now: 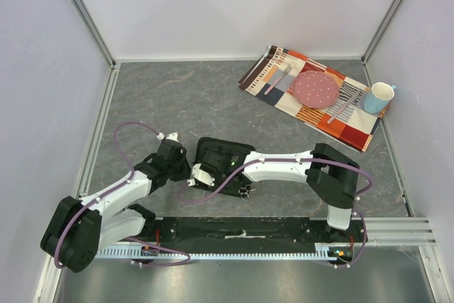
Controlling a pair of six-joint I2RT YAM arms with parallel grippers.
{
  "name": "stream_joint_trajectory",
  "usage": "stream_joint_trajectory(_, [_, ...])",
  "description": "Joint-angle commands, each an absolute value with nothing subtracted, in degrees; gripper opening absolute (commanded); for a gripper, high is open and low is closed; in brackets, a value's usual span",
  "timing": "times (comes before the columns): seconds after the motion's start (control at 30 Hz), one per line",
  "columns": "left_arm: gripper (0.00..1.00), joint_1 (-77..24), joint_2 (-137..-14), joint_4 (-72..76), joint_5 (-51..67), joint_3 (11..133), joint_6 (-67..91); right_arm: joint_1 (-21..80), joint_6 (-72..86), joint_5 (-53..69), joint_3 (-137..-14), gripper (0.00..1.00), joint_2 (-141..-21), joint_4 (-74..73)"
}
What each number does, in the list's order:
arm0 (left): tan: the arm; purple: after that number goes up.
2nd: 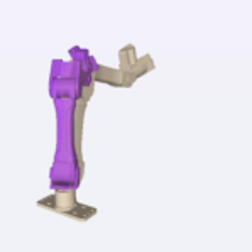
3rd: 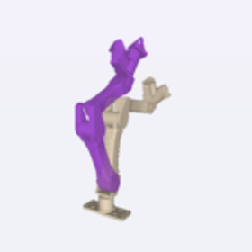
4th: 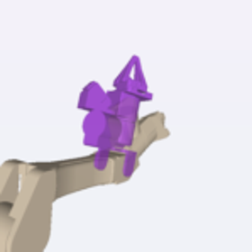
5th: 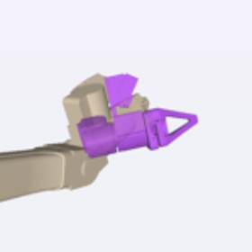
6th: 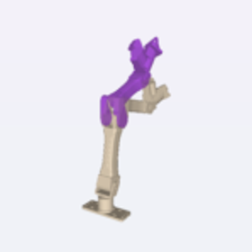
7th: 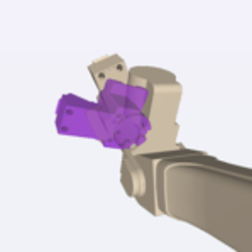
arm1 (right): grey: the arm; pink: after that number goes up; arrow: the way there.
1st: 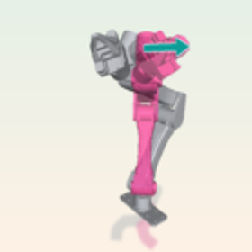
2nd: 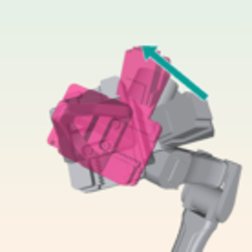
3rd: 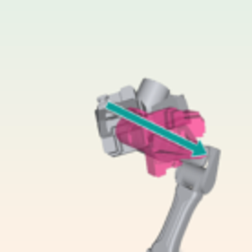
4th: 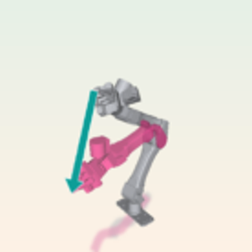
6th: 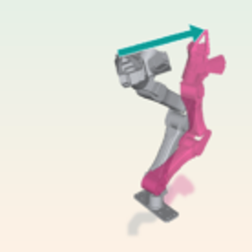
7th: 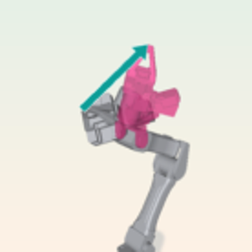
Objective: Sort the hair-cutting tools
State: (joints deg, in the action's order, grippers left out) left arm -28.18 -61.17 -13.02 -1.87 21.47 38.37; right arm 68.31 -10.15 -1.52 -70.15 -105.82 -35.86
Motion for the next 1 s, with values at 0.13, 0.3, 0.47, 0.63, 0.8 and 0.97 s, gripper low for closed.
stream_joint_trajectory(0.13, [0.17, -28.3, -61.4, -13.4, -0.3, 21.0, 40.6, 69.2, -8.1, -1.8, -74.7, 0.00, -108.5, -32.4])
stream_joint_trajectory(0.3, [0.17, -28.3, -60.2, -14.1, -0.3, 21.0, 40.5, 69.2, -4.9, -2.0, -75.6, 0.00, -109.2, -32.5])
stream_joint_trajectory(0.47, [0.17, -28.3, -59.8, -14.2, -0.7, 20.8, 40.3, 69.2, -4.2, -4.2, -74.8, 0.27, -105.6, -34.4])
stream_joint_trajectory(0.63, [0.17, -28.3, -59.2, -14.2, -0.8, 21.0, 40.3, 69.2, -3.0, -7.3, -74.8, 0.35, -100.6, -38.1])
stream_joint_trajectory(0.8, [0.17, -28.3, -58.1, -14.7, -0.8, 21.3, 40.1, 69.1, -1.8, -11.0, -71.5, 0.38, -95.8, -41.0])
stream_joint_trajectory(0.97, [0.17, -28.3, -57.5, -15.1, -0.6, 21.9, 39.6, 68.4, -0.2, -10.6, -64.8, 0.41, -90.8, -40.4])
